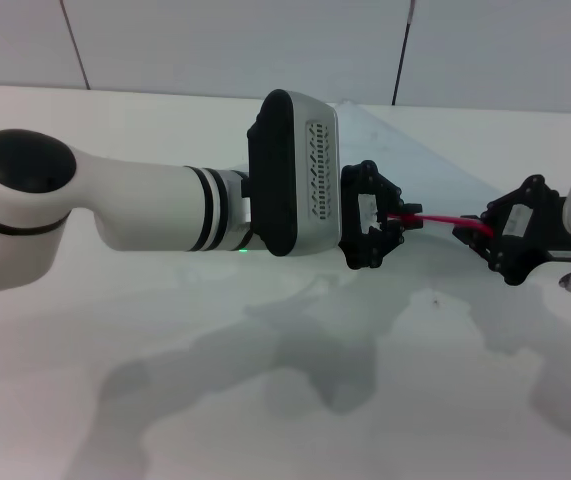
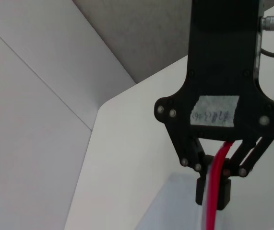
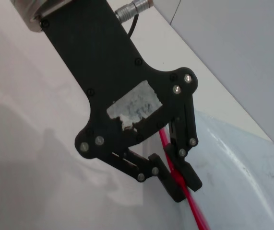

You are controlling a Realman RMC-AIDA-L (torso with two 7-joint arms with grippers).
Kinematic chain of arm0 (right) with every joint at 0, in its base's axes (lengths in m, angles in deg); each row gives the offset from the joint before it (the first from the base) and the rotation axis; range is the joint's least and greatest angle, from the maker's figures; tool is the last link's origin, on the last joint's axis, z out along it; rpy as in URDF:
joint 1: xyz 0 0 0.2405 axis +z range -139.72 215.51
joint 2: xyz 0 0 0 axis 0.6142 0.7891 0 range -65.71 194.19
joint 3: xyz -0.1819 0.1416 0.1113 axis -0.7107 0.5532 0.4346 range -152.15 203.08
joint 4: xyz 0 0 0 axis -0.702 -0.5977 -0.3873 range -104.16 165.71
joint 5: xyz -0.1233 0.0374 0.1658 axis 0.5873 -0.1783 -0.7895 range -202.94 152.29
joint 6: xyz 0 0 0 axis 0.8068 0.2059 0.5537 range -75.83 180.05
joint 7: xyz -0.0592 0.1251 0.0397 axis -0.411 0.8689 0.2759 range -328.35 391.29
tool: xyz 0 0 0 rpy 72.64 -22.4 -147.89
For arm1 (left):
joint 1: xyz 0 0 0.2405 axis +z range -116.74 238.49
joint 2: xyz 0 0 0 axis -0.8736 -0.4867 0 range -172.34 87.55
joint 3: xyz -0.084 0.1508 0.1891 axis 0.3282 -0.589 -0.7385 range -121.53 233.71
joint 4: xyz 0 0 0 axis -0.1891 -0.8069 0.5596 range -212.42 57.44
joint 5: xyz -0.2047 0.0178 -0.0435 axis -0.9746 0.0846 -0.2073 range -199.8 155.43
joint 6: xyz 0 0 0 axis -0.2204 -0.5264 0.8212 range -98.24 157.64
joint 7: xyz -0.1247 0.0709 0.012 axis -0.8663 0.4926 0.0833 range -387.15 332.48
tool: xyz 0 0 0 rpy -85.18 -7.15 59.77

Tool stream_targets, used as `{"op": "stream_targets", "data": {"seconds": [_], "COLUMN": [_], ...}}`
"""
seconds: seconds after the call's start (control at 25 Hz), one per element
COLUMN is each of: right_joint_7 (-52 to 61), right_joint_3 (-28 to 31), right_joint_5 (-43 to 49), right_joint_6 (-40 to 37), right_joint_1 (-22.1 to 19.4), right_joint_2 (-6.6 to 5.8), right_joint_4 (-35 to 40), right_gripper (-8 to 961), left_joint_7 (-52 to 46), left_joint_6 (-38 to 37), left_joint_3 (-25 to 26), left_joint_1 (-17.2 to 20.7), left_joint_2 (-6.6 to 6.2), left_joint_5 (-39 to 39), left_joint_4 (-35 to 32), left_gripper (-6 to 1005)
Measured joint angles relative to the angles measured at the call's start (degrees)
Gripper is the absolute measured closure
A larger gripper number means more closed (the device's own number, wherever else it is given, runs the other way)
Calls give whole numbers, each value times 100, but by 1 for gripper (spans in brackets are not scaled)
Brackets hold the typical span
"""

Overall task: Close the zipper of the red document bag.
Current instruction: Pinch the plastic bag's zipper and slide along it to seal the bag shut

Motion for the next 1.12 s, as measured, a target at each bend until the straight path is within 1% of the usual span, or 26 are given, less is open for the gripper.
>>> {"op": "stream_targets", "data": {"seconds": [0.48,0.8,0.96,1.12], "right_joint_7": [0,0,0,0], "right_joint_3": [18,223,384,549], "right_joint_5": [17,19,82,146], "right_joint_6": [21,21,42,58], "right_joint_1": [5,-49,-120,-186], "right_joint_2": [-4,-3,-3,-4], "right_joint_4": [0,39,60,61], "right_gripper": [901,900,899,899], "left_joint_7": [-68,-71,-37,-40], "left_joint_6": [-111,-272,-453,-517], "left_joint_3": [-6,68,89,305], "left_joint_1": [8,84,233,446], "left_joint_2": [9,-17,-29,-50], "left_joint_5": [1,5,9,48], "left_joint_4": [22,93,112,77], "left_gripper": [914,914,915,915]}}
